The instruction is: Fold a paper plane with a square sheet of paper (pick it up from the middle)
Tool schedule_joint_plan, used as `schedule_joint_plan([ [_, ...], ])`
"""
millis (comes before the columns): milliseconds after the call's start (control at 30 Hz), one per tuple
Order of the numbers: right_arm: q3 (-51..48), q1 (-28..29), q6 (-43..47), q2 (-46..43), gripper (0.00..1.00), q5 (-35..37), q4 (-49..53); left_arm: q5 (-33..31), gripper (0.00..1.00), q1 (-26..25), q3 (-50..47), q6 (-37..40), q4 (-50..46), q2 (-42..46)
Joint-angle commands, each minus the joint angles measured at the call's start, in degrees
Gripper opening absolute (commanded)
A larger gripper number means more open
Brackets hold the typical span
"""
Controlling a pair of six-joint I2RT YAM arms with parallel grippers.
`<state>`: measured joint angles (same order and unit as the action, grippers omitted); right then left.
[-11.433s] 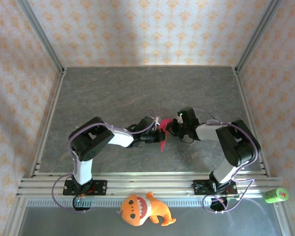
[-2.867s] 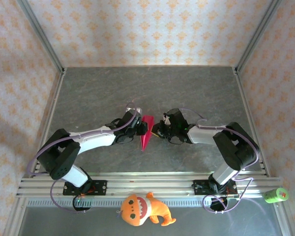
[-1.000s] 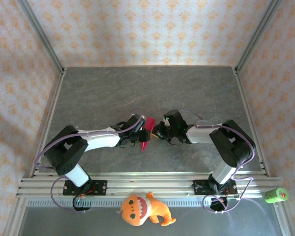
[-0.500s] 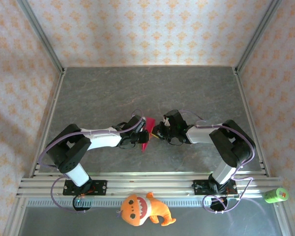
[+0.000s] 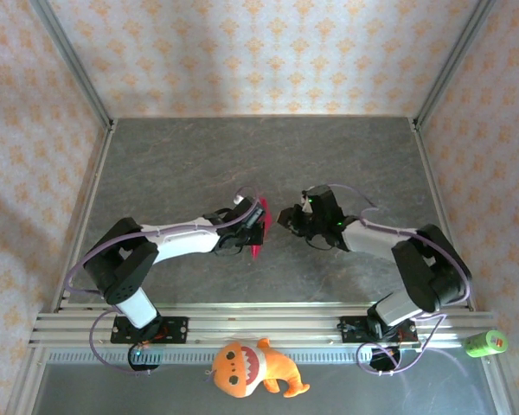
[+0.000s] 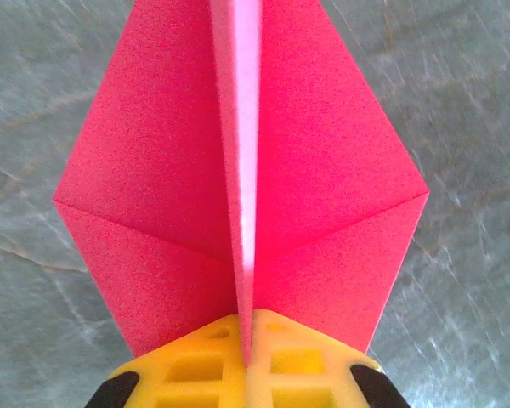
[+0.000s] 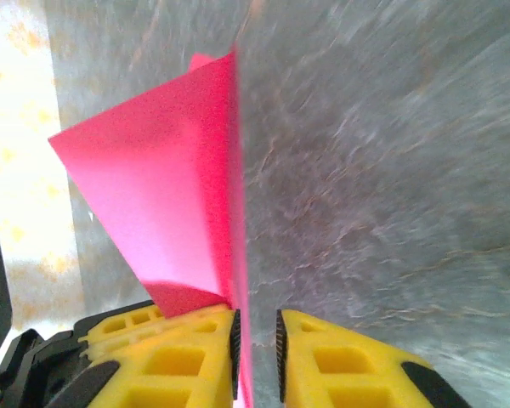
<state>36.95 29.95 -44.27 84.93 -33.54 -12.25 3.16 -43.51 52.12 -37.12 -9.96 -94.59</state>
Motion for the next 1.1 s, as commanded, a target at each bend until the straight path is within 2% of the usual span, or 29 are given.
schedule_joint_plan([
  [0, -3.12, -2.66, 1.99, -3.58, 0.21, 3.48, 3.11, -7.20, 0.04, -0.23, 3.37, -2.25, -6.61, -1.94],
  [267, -6.57, -4.14, 1.68, -4.60, 0.23, 2.18, 1.66, -9.41, 0.05, -0.12, 10.76, -2.78, -12.16, -8.51],
  [700, -7.20, -4.20, 0.93, -4.31, 0.23, 1.73, 0.26, -9.27, 0.06, -0.14, 13.43, -2.95, -14.03, -13.25],
  [1067, -7.19, -4.14, 0.94, -3.30, 0.24, 1.59, -0.20, -8.97, 0.15, -0.10, 13.36, -3.04, -14.30, -13.23],
])
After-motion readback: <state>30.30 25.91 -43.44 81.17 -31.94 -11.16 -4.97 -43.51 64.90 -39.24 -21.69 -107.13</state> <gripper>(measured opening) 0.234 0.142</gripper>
